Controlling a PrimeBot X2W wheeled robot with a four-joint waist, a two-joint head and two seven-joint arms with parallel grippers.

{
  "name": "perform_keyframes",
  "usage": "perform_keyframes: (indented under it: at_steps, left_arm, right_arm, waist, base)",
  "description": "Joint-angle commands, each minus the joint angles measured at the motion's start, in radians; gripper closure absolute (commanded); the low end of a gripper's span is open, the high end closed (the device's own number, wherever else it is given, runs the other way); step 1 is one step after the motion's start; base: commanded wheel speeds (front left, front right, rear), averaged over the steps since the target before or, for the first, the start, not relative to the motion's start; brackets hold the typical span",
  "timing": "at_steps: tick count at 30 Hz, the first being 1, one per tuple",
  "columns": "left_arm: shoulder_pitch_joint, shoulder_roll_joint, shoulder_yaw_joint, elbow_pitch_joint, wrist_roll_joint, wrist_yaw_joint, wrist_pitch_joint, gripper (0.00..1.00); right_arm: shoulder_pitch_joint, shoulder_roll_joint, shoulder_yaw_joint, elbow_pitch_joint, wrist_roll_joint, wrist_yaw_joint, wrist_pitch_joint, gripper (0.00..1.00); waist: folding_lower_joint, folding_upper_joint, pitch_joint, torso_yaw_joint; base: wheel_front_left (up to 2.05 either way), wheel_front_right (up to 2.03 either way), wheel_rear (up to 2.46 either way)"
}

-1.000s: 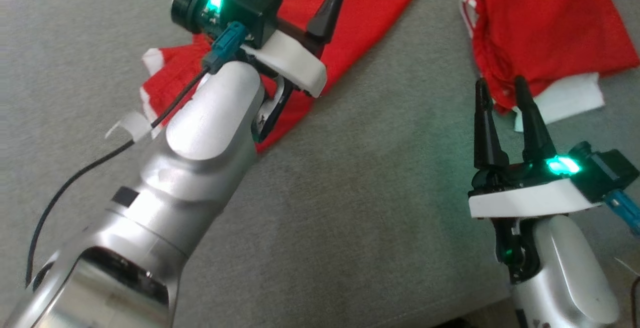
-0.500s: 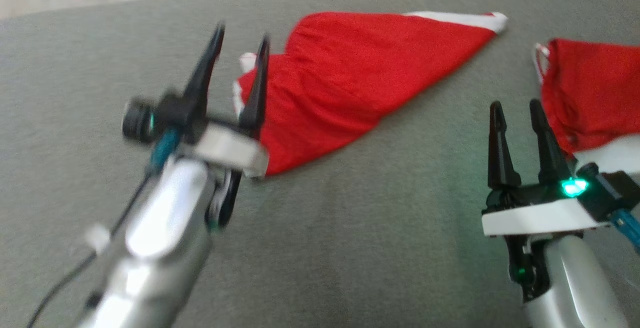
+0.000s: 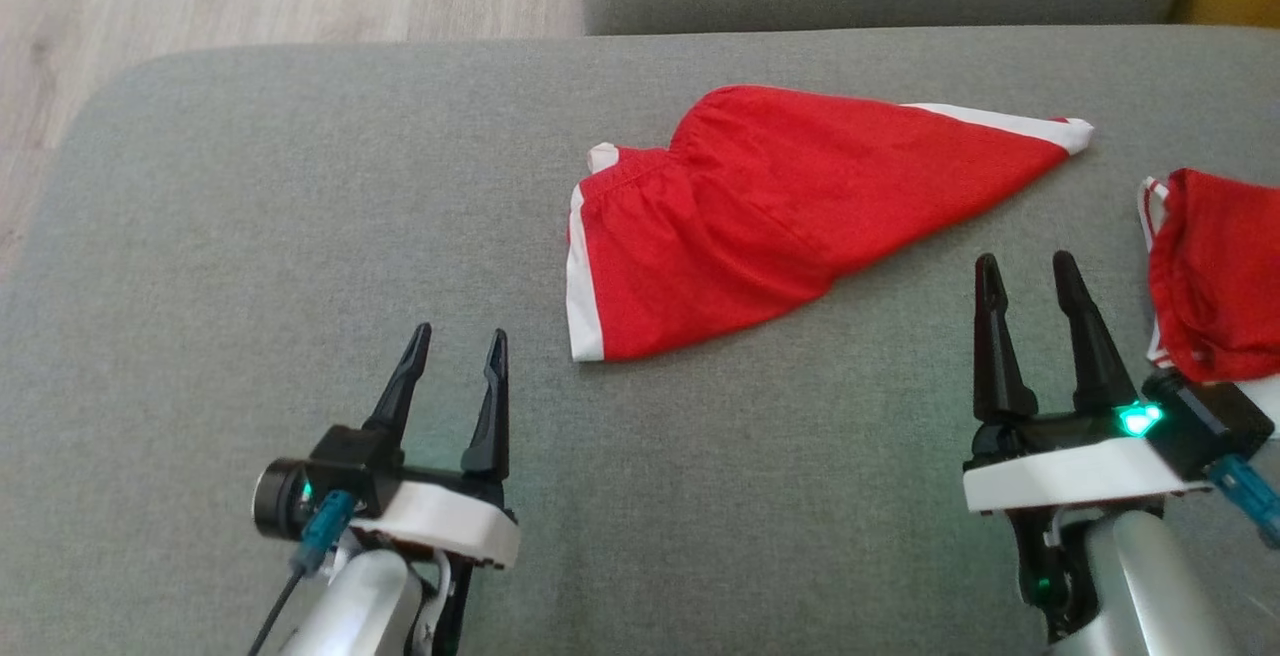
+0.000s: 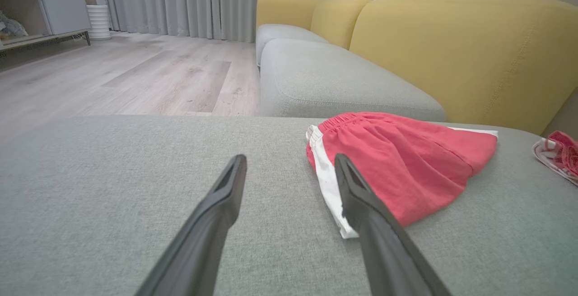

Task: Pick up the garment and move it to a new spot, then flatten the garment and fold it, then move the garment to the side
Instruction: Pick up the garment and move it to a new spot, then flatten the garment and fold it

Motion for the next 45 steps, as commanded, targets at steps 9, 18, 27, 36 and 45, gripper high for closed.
perform_keyframes:
  at_steps: [9,18,27,36,45]
  left_arm:
    - [-0.151,-0.002,0.053,0.042,0.034,-0.054,0.017,0.00]
    - [-0.359,-0.028,0.077,0.246,-0.042,-0.103,0.179,0.00]
    - [-0.468,-0.033,0.090,0.399,-0.061,-0.097,0.206,0.00]
    - [-0.506,-0.041,0.082,0.475,-0.071,-0.116,0.201,0.08]
    - [-0.531,-0.043,0.051,0.457,-0.050,-0.152,0.091,1.00]
  right_arm:
    - [-0.032,-0.002,0.039,-0.035,-0.011,-0.001,-0.006,0.00]
    - [-0.061,-0.002,0.033,-0.042,-0.005,-0.001,-0.006,0.00]
    - [-0.078,-0.002,0.041,-0.045,0.005,-0.001,-0.006,0.00]
    - [-0.078,-0.002,0.041,-0.044,0.012,-0.001,-0.006,0.00]
    - [-0.073,-0.002,0.041,-0.030,0.011,-0.001,-0.006,0.00]
  waist:
    - [0.0003,-0.0001,0.062,-0.065]
    - [0.0003,-0.0001,0.148,-0.138]
    - [0.0003,-0.0001,0.182,-0.178]
    - [0.0003,-0.0001,0.186,-0.185]
    - [0.0003,-0.0001,0.157,-0.176]
  base:
    - [0.00,0.00,0.00]
    - [0.00,0.00,0.00]
    - [0.00,0.00,0.00]
    - [0.00,0.00,0.00]
    - [0.00,0.00,0.00]
